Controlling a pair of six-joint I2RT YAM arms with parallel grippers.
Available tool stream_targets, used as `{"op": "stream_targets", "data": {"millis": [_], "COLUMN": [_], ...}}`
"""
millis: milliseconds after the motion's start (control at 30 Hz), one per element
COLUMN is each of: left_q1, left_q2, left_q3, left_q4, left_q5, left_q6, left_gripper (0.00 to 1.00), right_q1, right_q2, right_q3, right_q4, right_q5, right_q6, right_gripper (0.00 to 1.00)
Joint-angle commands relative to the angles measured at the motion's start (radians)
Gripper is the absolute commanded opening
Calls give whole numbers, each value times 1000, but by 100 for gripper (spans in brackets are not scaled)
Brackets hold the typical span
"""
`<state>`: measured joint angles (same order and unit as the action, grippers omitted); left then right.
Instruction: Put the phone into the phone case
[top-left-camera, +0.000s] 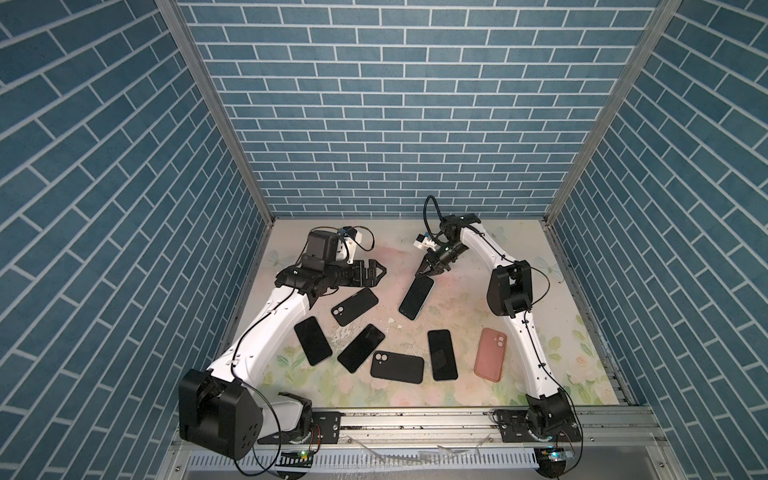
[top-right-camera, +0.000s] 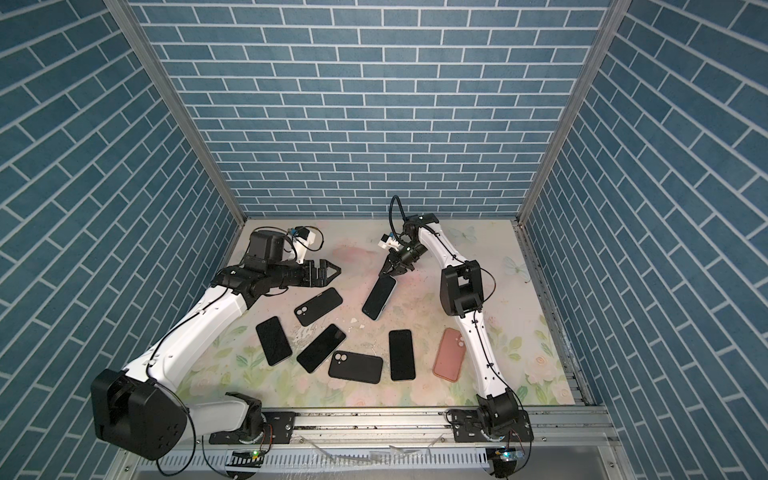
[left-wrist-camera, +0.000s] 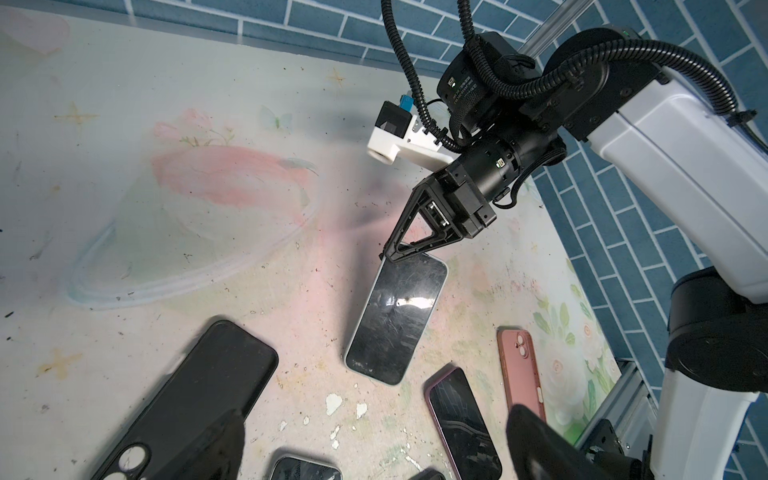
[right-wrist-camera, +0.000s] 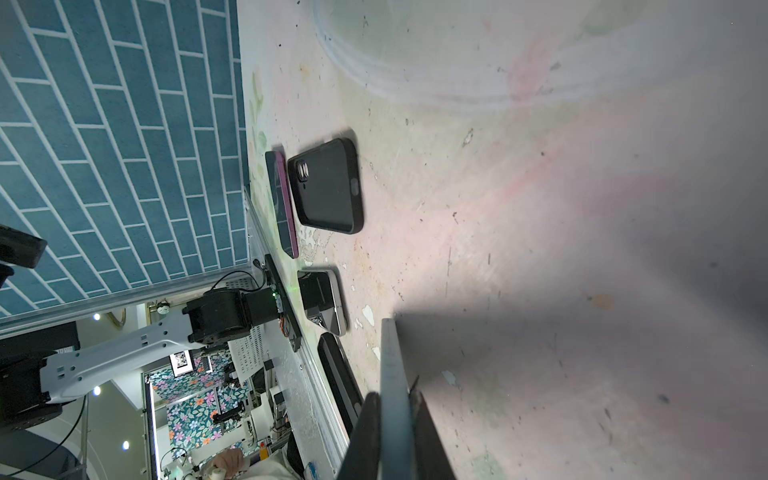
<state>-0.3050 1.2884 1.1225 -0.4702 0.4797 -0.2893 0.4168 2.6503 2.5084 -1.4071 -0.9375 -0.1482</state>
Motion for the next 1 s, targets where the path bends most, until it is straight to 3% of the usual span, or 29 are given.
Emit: {"op": "stream_targets", "data": {"millis": [0,200,700,833,967], "left_q1": [8,7,6,8,3], "left_q2": [-22,-32,-67,-69,-76], "left_q3": [-4,-24,-46,-40,-37], "left_q4": [-26,-22,-54,-59,-75], "left_q5": [-5,-15,-69,-97,-114], "left_q6": [5,-17,-51,-74,-86], "left_gripper": [100,100,100,100,100], "right_q1": [4,4,4,4,3], "right_q2": [29,35,36,-72,-287], "right_q3": [6,-16,-24,-80,-252], "right_q4": [45,166,358,393,472], "right_q5": [74,123,171,243,364], "right_q6": [17,78,177,202,212], "right_gripper": [11,22,37,43,47]}}
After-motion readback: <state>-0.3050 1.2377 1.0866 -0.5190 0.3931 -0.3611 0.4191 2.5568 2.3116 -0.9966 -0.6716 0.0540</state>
